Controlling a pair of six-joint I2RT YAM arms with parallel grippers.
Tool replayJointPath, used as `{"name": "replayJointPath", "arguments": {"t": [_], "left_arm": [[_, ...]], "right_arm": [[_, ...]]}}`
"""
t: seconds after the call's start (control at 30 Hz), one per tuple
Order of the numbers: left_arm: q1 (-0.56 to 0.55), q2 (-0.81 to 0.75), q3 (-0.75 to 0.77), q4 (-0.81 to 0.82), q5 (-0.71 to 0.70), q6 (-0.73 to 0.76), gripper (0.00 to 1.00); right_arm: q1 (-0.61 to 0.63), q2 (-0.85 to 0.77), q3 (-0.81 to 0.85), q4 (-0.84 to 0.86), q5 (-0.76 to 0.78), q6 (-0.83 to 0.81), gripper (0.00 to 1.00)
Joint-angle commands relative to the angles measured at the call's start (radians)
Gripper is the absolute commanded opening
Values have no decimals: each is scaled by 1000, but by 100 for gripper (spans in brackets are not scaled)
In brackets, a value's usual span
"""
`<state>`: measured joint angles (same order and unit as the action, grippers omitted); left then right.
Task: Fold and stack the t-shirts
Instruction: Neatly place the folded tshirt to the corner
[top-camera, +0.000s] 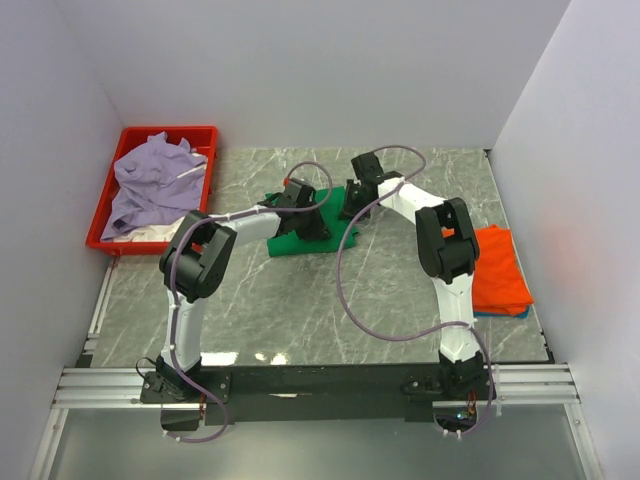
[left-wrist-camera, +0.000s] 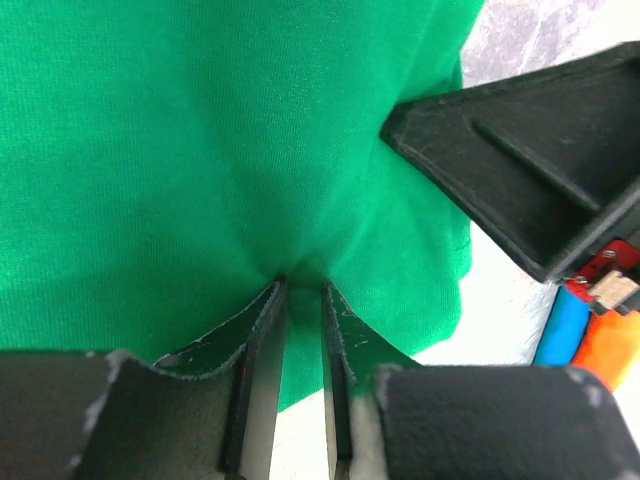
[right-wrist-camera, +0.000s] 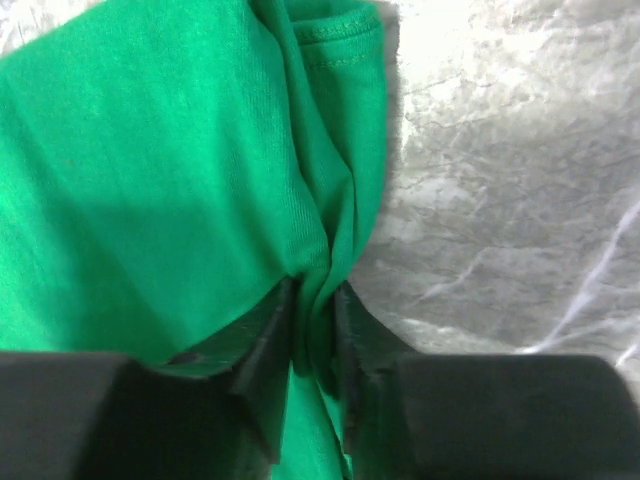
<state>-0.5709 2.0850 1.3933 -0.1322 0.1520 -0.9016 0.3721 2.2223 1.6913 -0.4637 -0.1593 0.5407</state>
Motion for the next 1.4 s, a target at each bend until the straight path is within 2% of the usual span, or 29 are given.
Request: {"name": "replayJointPath", "arguments": {"t": [0.0, 0.13, 0.37, 0.57, 0.7, 0.83, 1.0, 1.13, 1.37], "left_arm": [[-17, -72, 10, -66, -5, 32, 27], [-15, -149, 9, -113, -32, 47, 27], [-15, -348, -40, -149, -5, 75, 27], [-15, -477, -119, -165, -2, 89, 28], [-15, -510, -155, -149, 30, 84, 28], [-15, -525, -171, -138, 50, 82, 28], [-18, -529, -165, -145, 73, 95, 28], [-21, -531, -158, -147, 83, 101, 27], [-33, -528, -145, -145, 95, 104, 27]], "right_arm": [[19, 31, 30, -39, 61, 31, 26], [16, 10, 15, -55, 138, 57, 0], [-7, -58, 13, -128, 286, 142, 0], [-87, -147, -68, -119, 305, 217, 0], [-143, -158, -39, -177, 374, 274, 0], [-196, -127, 62, -329, 486, 346, 0], [-275, -122, 139, -434, 540, 422, 0], [-341, -180, 90, -454, 531, 507, 0], [-447, -346, -90, -435, 552, 619, 0]]}}
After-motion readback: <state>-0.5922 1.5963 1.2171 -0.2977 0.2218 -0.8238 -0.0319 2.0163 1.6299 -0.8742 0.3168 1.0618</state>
